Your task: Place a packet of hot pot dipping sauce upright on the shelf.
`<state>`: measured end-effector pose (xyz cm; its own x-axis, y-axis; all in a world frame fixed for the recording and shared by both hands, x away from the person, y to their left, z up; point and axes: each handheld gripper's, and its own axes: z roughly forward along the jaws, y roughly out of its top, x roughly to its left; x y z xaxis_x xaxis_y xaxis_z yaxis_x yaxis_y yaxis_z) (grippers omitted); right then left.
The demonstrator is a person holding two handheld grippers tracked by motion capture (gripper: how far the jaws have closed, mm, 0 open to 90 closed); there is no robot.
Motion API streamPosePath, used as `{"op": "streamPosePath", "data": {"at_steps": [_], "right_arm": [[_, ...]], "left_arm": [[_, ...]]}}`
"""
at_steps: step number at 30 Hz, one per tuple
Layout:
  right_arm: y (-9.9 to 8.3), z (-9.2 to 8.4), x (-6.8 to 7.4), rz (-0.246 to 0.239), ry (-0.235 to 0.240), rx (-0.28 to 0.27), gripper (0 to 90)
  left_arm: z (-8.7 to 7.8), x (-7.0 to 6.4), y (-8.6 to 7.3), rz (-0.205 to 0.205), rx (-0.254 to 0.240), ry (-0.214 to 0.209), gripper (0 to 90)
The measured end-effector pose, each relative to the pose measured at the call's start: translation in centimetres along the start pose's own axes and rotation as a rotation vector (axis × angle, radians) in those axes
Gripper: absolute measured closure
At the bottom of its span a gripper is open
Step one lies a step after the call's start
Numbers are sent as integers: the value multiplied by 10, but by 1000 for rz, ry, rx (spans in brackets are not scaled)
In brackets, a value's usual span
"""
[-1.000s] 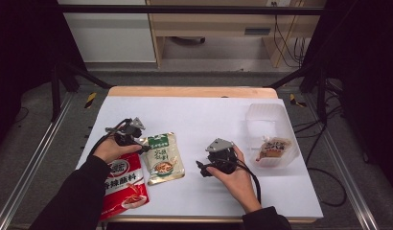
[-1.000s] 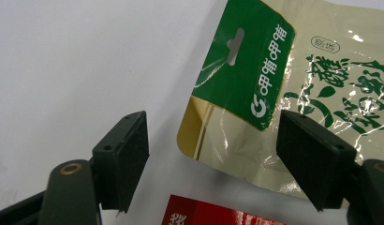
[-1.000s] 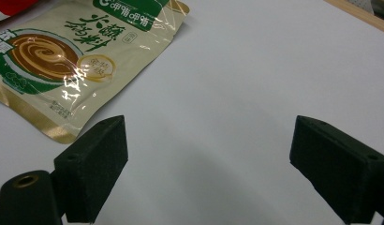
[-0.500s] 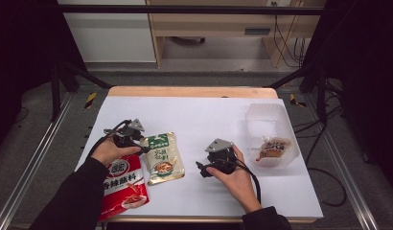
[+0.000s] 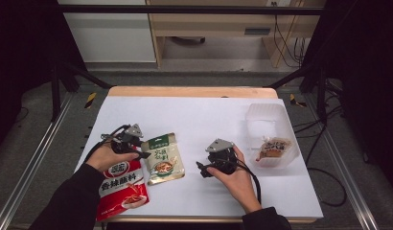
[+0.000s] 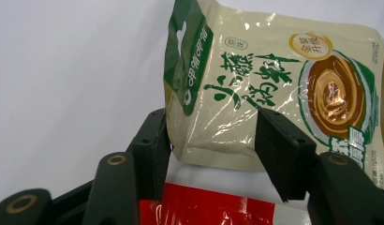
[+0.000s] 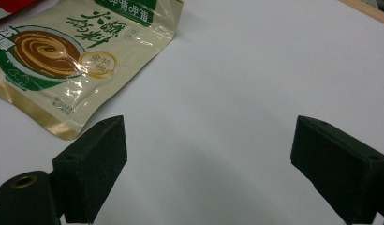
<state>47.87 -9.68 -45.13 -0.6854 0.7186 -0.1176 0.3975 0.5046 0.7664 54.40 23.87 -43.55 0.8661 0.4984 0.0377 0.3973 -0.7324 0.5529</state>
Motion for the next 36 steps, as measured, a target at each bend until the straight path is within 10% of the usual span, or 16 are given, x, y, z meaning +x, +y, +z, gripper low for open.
{"op": "streamPosePath", "data": {"at_steps": [36], "right_arm": [[-2, -1, -1, -14, -31, 9, 110]], "left_arm": [[-5, 5, 3, -28, -35, 90, 900]]}}
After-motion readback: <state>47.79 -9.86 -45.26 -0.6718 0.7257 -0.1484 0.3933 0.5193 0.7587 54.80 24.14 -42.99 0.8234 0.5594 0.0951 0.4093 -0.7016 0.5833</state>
